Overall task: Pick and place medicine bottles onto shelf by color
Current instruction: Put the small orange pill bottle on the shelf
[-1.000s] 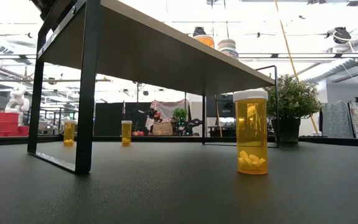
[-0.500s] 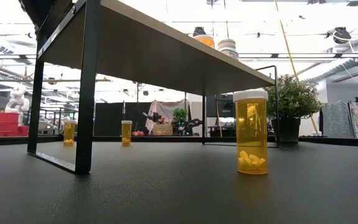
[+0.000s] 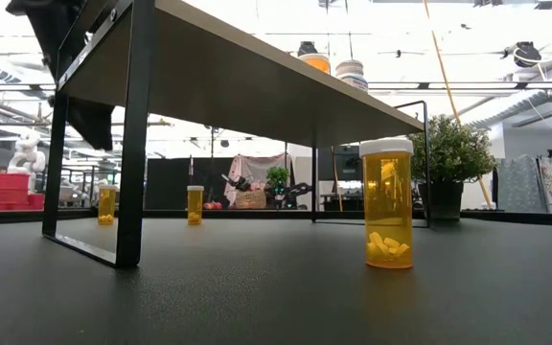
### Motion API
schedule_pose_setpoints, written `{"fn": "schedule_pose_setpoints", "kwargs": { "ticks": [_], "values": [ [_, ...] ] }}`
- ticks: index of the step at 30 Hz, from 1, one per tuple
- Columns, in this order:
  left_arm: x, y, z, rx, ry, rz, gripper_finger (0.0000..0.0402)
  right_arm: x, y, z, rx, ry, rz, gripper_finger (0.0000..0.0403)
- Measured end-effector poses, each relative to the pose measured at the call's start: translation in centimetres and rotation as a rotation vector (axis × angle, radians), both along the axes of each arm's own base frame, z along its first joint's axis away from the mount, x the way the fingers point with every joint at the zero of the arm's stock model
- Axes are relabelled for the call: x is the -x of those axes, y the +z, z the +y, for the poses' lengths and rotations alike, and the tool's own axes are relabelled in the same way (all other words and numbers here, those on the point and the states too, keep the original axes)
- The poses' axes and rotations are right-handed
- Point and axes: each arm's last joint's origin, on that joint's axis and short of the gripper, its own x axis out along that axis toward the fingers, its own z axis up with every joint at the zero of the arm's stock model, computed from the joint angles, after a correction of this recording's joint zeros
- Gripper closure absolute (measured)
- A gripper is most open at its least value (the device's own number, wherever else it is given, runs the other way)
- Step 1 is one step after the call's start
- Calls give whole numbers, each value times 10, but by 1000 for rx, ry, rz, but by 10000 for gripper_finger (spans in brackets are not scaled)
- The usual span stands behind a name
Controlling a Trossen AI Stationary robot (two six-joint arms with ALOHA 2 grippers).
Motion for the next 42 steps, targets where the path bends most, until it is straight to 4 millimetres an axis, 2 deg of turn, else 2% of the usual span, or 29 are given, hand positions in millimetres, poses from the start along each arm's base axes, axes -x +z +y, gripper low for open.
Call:
{"fn": "schedule_pose_setpoints", "kwargs": {
  "ticks": [3,7,13,28,38,42],
  "values": [
    [-1,-7,8,40,-24,-44,177,-1,0,-3,0,-11,0,117],
    [4,-9,18,50,30,-46,153,-2,0,-5,0,-19,0,117],
    [3,-13,22,58,41,-37,127,-3,0,-6,-3,-22,-1,117],
    [-20,-47,37,116,35,83,126,-2,0,-6,-19,-33,-7,117],
    [-20,-54,44,132,52,116,128,-2,-1,-6,-14,-32,1,117],
    [-21,-54,43,152,35,109,152,-2,-1,-6,-14,-32,1,117]
  ]
}}
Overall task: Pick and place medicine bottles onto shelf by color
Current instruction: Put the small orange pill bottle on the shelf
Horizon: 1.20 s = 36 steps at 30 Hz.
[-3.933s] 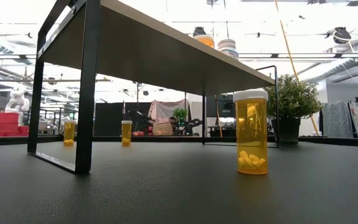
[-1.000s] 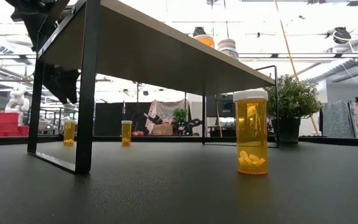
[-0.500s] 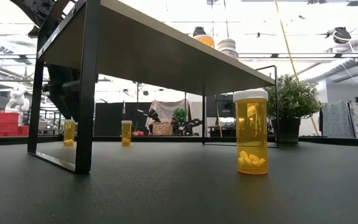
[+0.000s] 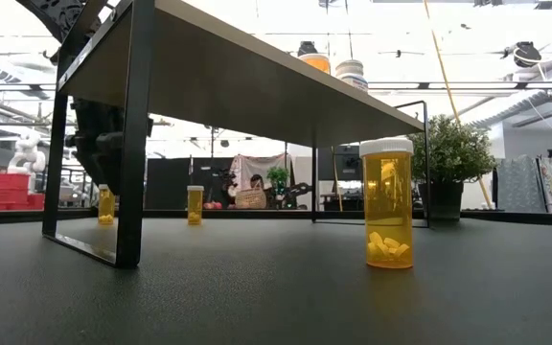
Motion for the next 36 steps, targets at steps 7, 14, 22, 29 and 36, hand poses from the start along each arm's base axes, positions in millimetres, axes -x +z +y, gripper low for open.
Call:
{"fn": "schedule_pose_setpoints", "kwargs": {
  "ticks": [7,14,22,29,36],
  "values": [
    [0,0,0,5,-11,-1,209,0,0,0,0,0,0,117],
    [0,0,0,4,-19,1,244,0,0,0,0,0,0,117],
    [0,0,0,3,-34,6,274,0,0,0,-1,0,0,117],
    [-1,7,0,11,-36,18,275,0,0,0,-2,-1,-1,117],
    [-8,31,-6,27,-69,42,275,0,0,0,-2,-1,0,117]
  ]
}}
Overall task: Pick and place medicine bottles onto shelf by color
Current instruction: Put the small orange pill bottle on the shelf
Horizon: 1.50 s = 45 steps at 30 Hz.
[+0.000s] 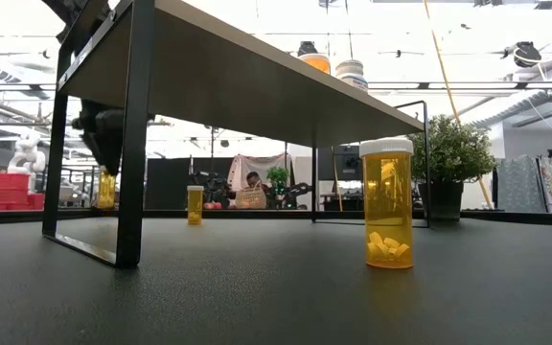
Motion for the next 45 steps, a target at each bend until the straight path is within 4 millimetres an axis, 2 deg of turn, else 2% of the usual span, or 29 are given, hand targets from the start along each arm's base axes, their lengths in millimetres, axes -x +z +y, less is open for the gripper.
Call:
{"fn": "schedule_pose_setpoints", "kwargs": {
  "ticks": [5,17,22,30,45],
  "values": [
    [-11,27,-11,-7,-68,-14,275,1,0,0,3,0,7,117],
    [-27,129,-45,-96,-253,-167,275,3,-4,-1,-12,-19,36,117],
    [-31,157,-63,-126,-352,-263,275,3,-4,-1,-12,-21,35,117],
    [-41,174,-83,-129,-445,-323,275,3,-4,-1,-9,-20,36,117],
    [-113,180,-107,-143,-687,-272,275,5,-5,-2,-9,-28,54,117]
  ]
}}
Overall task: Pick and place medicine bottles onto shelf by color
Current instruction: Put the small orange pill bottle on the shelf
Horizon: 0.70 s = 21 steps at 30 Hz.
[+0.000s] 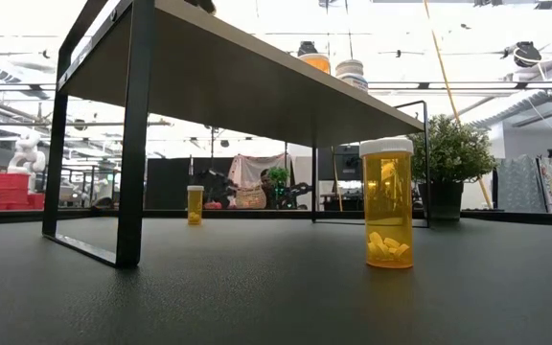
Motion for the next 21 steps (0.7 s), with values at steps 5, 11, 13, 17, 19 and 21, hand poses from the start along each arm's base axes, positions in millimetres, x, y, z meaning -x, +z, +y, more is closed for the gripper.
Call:
{"fn": "schedule_pose_setpoints", "kwargs": {
  "ticks": [5,11,13,17,19,21],
  "values": [
    [-12,-8,-2,-20,-107,37,275,2,-1,0,-9,-11,11,117],
    [-28,-20,2,-49,-142,58,275,6,-1,7,-10,14,14,117],
    [-32,-23,5,-56,-145,61,275,9,1,10,-13,25,9,117],
    [-41,-31,10,-74,-161,83,275,11,1,12,-24,28,4,117],
    [-43,-34,13,-76,-159,94,275,13,2,14,-25,33,5,117],
    [-45,-35,16,-77,-153,89,275,14,2,15,-25,38,3,117]
  ]
}}
